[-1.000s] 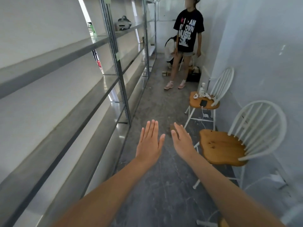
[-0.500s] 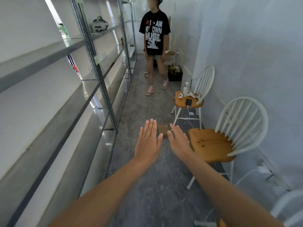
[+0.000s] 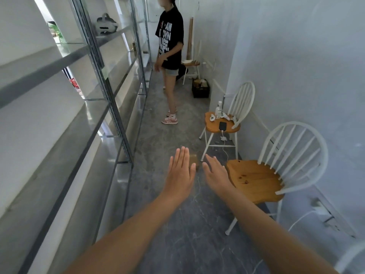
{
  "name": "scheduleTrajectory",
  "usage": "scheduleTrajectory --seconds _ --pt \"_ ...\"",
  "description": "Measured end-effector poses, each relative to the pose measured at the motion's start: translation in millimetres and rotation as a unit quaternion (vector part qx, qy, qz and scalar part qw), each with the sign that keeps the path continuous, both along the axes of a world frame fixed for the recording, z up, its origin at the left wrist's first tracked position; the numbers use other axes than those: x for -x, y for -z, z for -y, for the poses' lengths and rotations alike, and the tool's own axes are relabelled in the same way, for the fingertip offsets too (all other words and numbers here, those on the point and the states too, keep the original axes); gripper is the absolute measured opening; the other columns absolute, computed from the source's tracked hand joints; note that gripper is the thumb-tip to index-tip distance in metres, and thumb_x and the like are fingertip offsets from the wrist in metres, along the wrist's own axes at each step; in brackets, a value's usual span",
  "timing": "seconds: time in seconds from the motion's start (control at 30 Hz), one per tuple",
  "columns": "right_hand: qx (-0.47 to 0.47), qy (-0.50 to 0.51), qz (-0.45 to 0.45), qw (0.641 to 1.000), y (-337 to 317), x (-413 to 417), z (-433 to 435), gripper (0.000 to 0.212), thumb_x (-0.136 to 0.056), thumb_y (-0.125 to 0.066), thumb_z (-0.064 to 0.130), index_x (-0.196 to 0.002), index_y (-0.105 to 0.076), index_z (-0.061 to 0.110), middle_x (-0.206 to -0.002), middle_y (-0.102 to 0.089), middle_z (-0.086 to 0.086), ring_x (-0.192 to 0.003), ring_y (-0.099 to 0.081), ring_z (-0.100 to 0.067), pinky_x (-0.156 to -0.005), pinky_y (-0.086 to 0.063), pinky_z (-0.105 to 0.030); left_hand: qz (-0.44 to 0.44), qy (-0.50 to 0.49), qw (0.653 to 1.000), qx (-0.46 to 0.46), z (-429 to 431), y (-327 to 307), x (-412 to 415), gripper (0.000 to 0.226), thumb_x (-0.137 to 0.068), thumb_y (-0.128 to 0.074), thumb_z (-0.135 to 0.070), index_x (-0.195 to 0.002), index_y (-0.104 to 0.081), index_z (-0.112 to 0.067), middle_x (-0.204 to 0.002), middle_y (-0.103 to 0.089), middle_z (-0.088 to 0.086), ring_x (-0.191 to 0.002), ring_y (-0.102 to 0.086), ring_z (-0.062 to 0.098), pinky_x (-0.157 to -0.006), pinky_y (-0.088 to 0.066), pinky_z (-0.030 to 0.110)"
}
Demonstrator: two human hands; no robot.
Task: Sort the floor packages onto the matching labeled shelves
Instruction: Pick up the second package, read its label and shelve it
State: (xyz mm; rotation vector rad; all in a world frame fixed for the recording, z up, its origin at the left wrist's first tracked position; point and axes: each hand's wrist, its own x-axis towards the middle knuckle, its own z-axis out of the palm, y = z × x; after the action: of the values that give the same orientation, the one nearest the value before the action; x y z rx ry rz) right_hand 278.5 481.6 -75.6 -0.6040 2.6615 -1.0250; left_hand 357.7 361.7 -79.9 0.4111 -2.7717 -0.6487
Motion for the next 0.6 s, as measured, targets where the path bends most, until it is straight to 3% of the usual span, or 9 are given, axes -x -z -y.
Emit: scheduleTrajectory --seconds 0.6 --pt "-0.004 0.001 0.007 1.0 13.9 64.9 24.1 0.05 -0.108 -0.03 0.032 -0.156 -0.028 0.018 -0.165 -0.025 -0.001 -0.155 -0.01 -0.018 -0.124 -0.006 -0.048 -0.009 -0.008 1.0 -0.021 28.9 14.0 61.7 0.058 -0.11 -0.019 -0.034 -0.16 0.0 -0.012 -0.169 0.004 0.0 -0.154 0.013 0.01 -0.125 0.011 0.031"
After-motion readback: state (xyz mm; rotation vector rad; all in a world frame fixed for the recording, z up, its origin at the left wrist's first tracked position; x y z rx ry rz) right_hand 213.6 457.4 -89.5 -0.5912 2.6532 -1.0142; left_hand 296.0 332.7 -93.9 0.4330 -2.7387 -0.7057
